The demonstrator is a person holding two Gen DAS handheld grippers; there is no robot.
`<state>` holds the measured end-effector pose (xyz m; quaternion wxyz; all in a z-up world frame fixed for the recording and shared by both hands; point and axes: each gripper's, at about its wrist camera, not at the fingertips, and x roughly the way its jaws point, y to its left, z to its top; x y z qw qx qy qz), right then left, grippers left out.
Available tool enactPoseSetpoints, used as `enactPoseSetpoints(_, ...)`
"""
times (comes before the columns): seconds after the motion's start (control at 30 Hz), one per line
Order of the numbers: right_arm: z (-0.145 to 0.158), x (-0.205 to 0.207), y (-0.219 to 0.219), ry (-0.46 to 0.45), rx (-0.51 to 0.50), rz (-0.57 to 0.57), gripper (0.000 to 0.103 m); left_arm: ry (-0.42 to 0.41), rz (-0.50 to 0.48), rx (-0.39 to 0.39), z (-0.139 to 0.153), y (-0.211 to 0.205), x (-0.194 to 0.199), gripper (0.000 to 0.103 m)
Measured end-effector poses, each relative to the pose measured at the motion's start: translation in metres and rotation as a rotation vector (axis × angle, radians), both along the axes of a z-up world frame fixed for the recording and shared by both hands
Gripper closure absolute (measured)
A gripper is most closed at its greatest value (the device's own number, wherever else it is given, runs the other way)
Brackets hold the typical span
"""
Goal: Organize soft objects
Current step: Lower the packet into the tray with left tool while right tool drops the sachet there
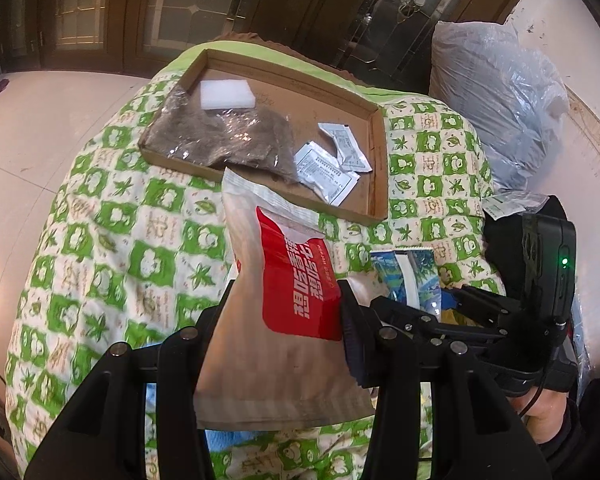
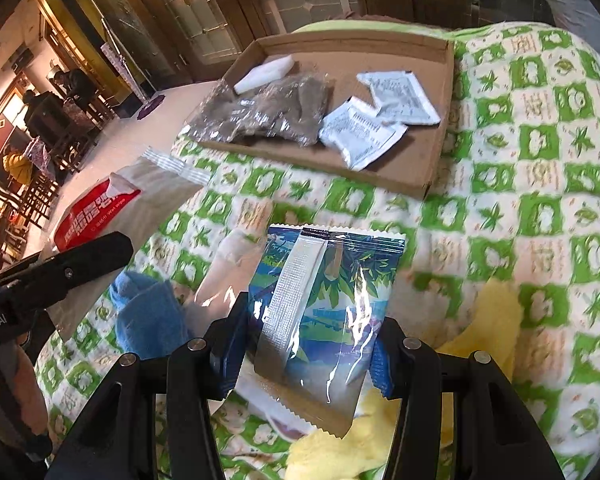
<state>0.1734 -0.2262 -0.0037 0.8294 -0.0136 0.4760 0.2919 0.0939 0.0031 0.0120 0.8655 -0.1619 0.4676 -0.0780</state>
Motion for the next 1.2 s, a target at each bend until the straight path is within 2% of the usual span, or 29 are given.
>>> enactPoseSetpoints(0.33,0.016,0.047,-0.014,-0.005,0.002,-0.032,0.053,0.001,-0.047,0.01,0.002,-0.01,0.054,0.06)
enactPoseSetpoints(0.57,0.019,0.085,-0.001,-0.006,0.015,-0.032,0.053,0.015,-0.063,0.013,0.001,-0.01,0.108,0.06)
enactPoseSetpoints(0.93,0.003,0.131,0.028,0.014,0.017,-0.016,0.053,0.032,-0.063,-0.019,-0.002,-0.01,0.19,0.06)
enactPoseSetpoints(1.2,-0.01,0.157,0.037,0.013,0.037,-0.041,0.052,0.042,-0.066,-0.017,-0.018,-0.021,0.237,0.06)
